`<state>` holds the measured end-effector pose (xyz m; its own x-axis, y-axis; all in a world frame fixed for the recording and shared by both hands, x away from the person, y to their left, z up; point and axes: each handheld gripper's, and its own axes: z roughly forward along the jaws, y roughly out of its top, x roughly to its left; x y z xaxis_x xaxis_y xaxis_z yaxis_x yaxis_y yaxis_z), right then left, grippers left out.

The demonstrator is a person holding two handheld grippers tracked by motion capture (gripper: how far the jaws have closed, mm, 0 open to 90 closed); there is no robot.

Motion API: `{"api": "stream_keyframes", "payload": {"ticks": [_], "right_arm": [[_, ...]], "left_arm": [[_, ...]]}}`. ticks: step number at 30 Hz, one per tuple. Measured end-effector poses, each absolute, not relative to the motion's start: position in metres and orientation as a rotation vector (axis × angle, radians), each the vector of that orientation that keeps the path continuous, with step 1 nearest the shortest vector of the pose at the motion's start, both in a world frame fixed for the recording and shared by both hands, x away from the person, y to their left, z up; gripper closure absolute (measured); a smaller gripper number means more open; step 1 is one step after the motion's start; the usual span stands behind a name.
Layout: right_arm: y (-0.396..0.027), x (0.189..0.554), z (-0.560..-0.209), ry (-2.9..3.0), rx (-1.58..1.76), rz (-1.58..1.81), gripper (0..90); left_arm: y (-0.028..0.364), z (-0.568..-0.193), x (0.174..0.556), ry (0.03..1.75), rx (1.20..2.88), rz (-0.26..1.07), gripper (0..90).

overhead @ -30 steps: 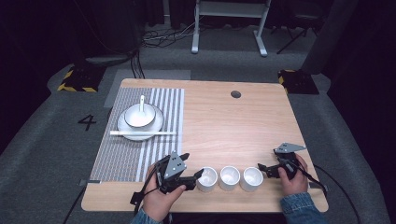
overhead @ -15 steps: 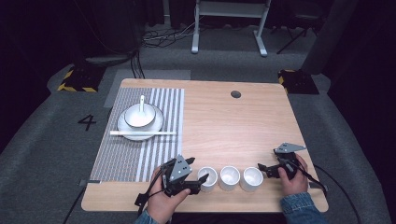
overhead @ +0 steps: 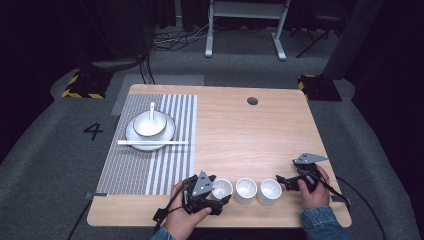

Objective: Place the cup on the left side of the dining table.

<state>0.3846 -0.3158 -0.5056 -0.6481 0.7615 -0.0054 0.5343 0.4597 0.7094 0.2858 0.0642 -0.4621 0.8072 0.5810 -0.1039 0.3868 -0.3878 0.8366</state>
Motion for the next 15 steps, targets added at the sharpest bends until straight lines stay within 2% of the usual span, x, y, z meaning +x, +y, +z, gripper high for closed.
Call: {"api": "stream_keyframes", "payload": {"ticks": [15], "right_arm": [[-0.316,0.385,-0.506,2.391,1.101,0.991,0.3]], "left_arm": [[0.052,-0.482,0.288,0.777,2.03,0.28,20.6]]}}
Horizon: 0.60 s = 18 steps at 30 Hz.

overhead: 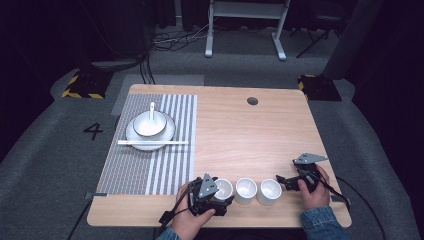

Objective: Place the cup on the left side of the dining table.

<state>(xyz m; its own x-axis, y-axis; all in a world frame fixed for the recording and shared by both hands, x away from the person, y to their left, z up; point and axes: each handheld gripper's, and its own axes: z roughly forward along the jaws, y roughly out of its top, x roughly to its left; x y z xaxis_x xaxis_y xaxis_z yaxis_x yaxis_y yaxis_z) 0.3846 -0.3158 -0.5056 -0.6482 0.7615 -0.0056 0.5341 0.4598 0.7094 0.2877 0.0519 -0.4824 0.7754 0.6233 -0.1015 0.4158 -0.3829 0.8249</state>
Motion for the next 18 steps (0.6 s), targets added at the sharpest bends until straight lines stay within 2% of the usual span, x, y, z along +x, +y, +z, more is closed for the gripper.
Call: {"api": "stream_keyframes", "payload": {"ticks": [5,18], "right_arm": [[-0.3158,0.3846,-0.5056,2.391,1.102,0.991,0.3],[-0.3158,0.3846,-0.5056,2.391,1.101,0.991,0.3]], "left_arm": [[0.0499,-0.4872,0.2875,0.783,2.032,0.308,24.9],[0.0494,-0.4912,0.2845,0.76,2.019,0.356,26.3]]}}
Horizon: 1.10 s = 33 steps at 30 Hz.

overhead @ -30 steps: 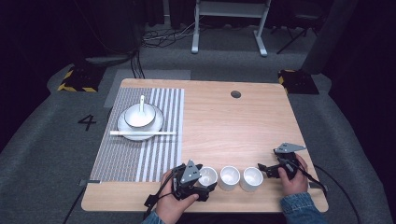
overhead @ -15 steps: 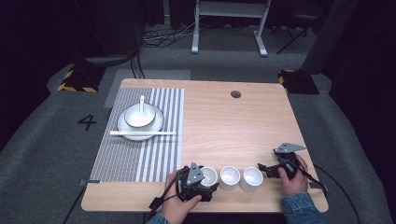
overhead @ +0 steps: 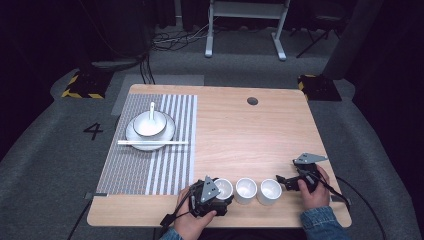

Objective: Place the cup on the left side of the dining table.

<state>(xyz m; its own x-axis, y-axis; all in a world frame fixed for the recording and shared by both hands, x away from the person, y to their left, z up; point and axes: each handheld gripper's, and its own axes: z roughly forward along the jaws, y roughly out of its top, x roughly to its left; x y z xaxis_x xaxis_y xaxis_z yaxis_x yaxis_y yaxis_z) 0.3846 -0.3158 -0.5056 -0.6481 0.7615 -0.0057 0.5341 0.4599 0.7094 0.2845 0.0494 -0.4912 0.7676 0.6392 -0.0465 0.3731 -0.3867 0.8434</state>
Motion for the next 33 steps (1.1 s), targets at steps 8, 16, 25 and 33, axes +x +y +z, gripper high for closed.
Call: {"api": "stream_keyframes", "payload": {"ticks": [8,16,25,33], "right_arm": [[-0.316,0.385,-0.506,2.391,1.102,0.991,0.3],[-0.316,0.385,-0.506,2.391,1.101,0.992,0.3],[-0.316,0.385,-0.506,2.391,1.103,0.991,0.3],[-0.316,0.384,-0.506,2.389,1.104,0.991,0.3]], "left_arm": [[0.05,-0.488,0.284,0.771,2.035,0.351,26.4],[0.054,-0.479,0.284,0.786,2.032,0.352,26.6],[0.057,-0.465,0.284,0.791,2.039,0.379,26.5],[0.061,-0.45,0.283,0.803,2.061,0.386,26.5]]}}
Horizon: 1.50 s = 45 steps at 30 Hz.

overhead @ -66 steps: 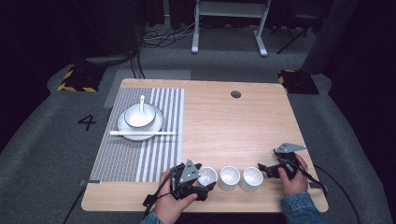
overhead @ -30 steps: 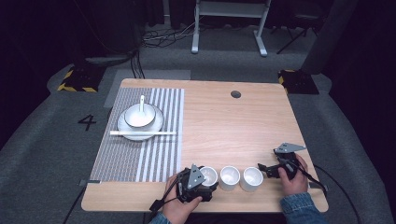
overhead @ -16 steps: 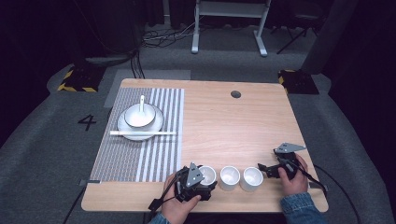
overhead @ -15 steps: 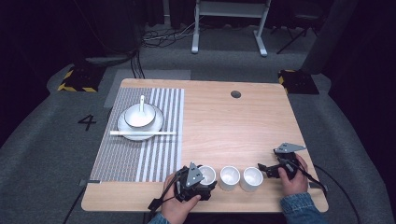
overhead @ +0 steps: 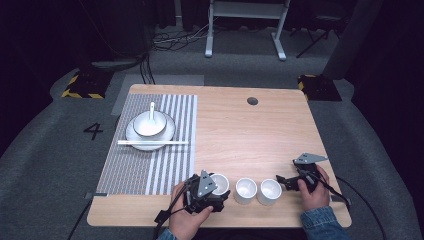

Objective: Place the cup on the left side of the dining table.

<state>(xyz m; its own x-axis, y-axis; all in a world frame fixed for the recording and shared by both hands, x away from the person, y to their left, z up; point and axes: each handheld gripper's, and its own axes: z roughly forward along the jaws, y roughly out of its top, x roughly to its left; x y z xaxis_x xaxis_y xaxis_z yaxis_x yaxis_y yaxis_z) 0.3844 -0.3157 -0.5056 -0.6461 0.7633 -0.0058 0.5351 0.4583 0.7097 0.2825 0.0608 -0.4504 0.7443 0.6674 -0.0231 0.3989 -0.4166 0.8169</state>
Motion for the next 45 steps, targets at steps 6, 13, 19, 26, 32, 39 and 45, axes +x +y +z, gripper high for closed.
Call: {"api": "stream_keyframes", "payload": {"ticks": [6,13,19,26,32,39,45], "right_arm": [[-0.316,0.384,-0.506,2.389,1.104,0.991,0.3],[-0.316,0.384,-0.506,2.389,1.104,0.991,0.3],[-0.316,0.384,-0.506,2.389,1.104,0.991,0.3],[-0.316,0.384,-0.506,2.389,1.104,0.991,0.3],[-0.316,0.384,-0.506,2.389,1.104,0.991,0.3],[-0.316,0.385,-0.506,2.39,1.103,0.991,0.3],[-0.316,0.385,-0.506,2.39,1.103,0.991,0.3]], "left_arm": [[0.064,-0.438,0.285,0.819,2.06,0.406,26.5],[0.07,-0.425,0.288,0.848,2.049,0.426,26.5],[0.075,-0.418,0.293,0.874,2.057,0.428,26.5],[0.083,-0.408,0.301,0.876,2.072,0.439,26.5],[0.095,-0.398,0.31,0.907,2.044,0.46,26.5],[0.11,-0.393,0.32,0.931,2.021,0.492,26.5],[0.124,-0.395,0.331,0.975,1.999,0.533,26.5]]}}
